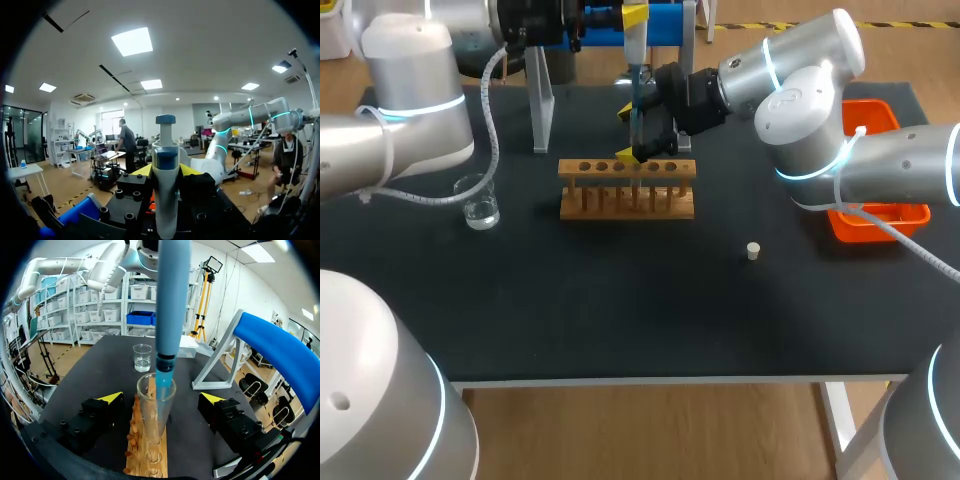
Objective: Invert the test tube, pick up the pipette, mount the tip to pipette, aspirate from beaker and dispense into the tube, eject the tip, return the pipette, and cap with the stopper.
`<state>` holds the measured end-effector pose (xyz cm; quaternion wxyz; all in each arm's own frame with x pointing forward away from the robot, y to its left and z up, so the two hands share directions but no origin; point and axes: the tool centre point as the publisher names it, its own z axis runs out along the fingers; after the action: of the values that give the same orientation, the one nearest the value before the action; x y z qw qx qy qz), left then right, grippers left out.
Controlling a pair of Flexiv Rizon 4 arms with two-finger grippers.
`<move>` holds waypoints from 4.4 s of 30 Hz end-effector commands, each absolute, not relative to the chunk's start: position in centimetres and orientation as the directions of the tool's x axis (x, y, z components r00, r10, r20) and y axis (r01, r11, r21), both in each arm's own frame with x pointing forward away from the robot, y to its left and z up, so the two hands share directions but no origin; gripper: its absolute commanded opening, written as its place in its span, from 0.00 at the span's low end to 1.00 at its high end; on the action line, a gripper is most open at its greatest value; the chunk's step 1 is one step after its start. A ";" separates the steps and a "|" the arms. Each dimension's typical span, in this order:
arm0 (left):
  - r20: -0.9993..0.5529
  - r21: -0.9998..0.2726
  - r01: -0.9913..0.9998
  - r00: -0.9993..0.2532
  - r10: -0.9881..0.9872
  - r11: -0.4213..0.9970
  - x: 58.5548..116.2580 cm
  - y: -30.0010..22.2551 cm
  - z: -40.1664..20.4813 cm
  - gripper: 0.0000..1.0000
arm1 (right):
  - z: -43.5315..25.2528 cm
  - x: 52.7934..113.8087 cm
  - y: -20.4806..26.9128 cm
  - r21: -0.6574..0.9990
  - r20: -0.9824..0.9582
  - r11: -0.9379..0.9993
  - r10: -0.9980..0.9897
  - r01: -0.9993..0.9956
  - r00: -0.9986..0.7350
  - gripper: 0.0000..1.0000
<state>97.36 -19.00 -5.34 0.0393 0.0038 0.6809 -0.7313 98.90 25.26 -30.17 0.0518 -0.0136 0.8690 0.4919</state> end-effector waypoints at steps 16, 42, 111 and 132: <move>-0.042 -0.996 0.045 -0.998 -0.038 -0.072 97.6 -19.2 -5.9 0.00 | -30.0 98.9 25.2 0.851 -0.102 0.519 0.025 -0.074 -0.995 1.00; -0.024 -0.997 0.027 -0.999 -0.035 -0.077 97.9 -19.2 -6.9 0.00 | -30.0 98.9 25.2 0.851 -0.102 0.519 0.025 -0.074 -0.995 1.00; -0.014 -0.997 0.016 -1.000 -0.023 -0.073 97.9 -19.3 -7.0 0.00 | -18.8 97.5 10.9 0.969 -0.098 0.238 0.138 -0.064 -0.986 1.00; -0.014 -0.997 0.016 -1.000 -0.023 -0.073 97.9 -19.3 -7.0 0.00 | -2.7 97.1 13.0 0.972 -0.206 0.145 0.125 -0.187 -0.971 0.77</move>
<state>97.72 -19.37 -7.04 0.0153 -0.0046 0.6806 -0.7325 96.83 12.53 -3.96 0.1198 -0.0209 0.7443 0.6566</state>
